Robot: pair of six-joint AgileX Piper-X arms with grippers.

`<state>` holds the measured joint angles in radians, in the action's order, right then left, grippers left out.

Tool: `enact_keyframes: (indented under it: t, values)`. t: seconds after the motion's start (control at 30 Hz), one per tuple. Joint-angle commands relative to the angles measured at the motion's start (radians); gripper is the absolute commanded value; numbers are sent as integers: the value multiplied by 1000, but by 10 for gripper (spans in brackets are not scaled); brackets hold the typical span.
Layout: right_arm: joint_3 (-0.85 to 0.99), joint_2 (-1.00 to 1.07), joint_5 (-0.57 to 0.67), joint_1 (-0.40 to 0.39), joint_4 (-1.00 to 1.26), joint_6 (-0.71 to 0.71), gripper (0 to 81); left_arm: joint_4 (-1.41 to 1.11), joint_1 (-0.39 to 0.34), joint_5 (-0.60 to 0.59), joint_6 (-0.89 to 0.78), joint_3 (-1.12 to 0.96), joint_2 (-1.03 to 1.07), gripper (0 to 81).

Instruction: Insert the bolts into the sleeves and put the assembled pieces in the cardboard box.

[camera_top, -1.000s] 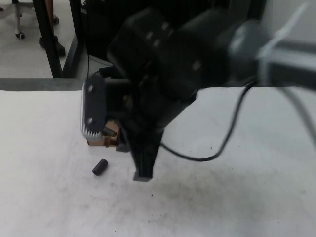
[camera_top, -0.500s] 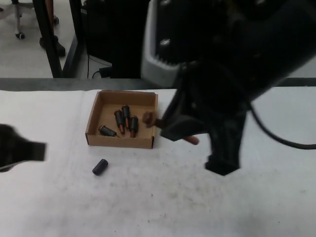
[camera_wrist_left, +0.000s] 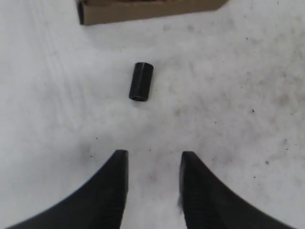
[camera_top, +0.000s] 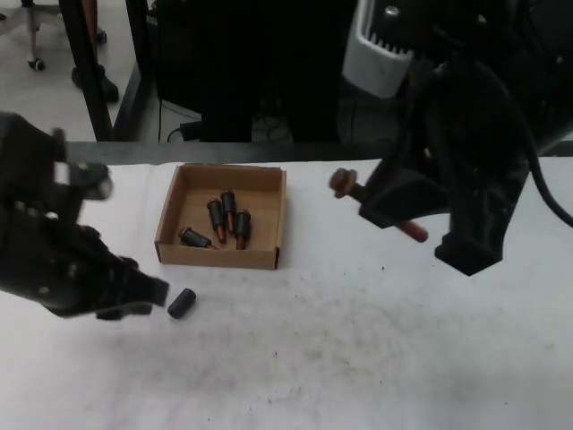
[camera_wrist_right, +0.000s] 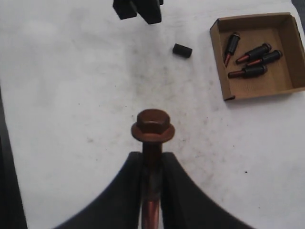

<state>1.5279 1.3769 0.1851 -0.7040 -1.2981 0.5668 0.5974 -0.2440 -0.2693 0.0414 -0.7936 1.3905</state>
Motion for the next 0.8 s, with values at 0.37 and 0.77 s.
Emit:
enact_keyframes:
  t: [0.37, 0.77]
  values:
    - [-240, -55, 72, 68, 50, -32, 0, -218, -69, 178, 97, -3, 106, 351]
    - [-262, -55, 91, 68, 114, -37, 0, -188, -69, 106, 101, -140, 274, 351]
